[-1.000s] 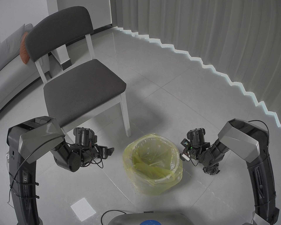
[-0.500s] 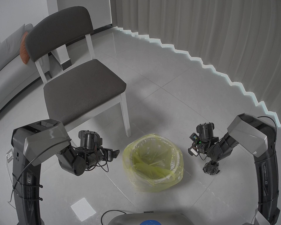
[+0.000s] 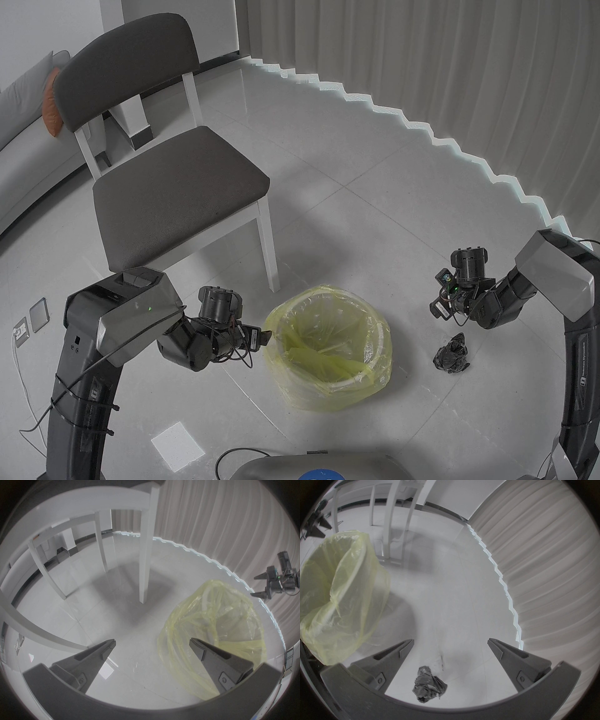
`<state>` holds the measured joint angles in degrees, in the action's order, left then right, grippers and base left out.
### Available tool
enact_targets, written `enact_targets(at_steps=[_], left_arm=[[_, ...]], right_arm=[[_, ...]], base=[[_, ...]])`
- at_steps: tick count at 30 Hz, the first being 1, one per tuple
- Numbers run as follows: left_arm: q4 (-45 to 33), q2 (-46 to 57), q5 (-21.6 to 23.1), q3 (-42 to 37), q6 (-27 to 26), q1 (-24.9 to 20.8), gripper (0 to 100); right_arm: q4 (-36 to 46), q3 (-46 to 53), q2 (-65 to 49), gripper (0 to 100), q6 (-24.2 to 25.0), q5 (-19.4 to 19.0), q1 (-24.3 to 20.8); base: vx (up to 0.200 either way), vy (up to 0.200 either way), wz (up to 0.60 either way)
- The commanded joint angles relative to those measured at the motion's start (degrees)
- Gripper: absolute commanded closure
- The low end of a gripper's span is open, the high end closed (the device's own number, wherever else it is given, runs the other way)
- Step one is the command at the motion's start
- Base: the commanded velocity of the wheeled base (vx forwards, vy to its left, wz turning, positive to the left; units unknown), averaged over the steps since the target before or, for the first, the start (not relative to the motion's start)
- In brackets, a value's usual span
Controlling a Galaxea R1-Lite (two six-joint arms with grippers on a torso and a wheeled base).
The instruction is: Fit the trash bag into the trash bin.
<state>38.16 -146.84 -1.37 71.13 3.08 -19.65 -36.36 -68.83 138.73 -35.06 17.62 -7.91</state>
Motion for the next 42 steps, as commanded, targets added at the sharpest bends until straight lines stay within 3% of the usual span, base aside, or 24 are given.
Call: enact_targets(at_steps=[1,6,11,25,30,35,42], left_arm=[[-5.64,-3.19,-0.39,6.65,-0.27,-0.21,0],[-12.67,-4.60,-0.48,13.16,-0.10,0.14,0],[-12.23,-4.78,-0.57,13.42,0.26,0.23,0],[-1.42,8.41,-0.83,-1.61,0.78,0.67,0],[0.69,10.34,-0.83,-5.13,0.78,0.32,0],[2.89,10.61,-1.01,-7.59,0.78,-0.39,0],[4.21,12.28,-1.01,-10.40,0.78,-0.30,0]], right_arm=[[-0.11,0.54,-0.83,0,0.08,-0.21,1.50],[-0.20,1.06,-0.39,0,0.34,-0.74,1.85],[-0.29,1.15,1.28,0,0.69,-0.83,3.17],[1.38,-1.13,9.37,0,1.57,-1.18,6.94],[8.59,-8.43,10.60,0,8.34,-1.27,6.33],[19.49,-22.23,15.17,0,20.73,-1.09,4.22],[26.17,-27.41,18.60,0,22.49,-0.65,3.87]], base=[[0.000,0.000,0.00],[0.000,0.000,0.00],[0.000,0.000,0.00],[0.000,0.000,0.00],[0.000,0.000,0.00],[0.000,0.000,0.00],[0.000,0.000,0.00]])
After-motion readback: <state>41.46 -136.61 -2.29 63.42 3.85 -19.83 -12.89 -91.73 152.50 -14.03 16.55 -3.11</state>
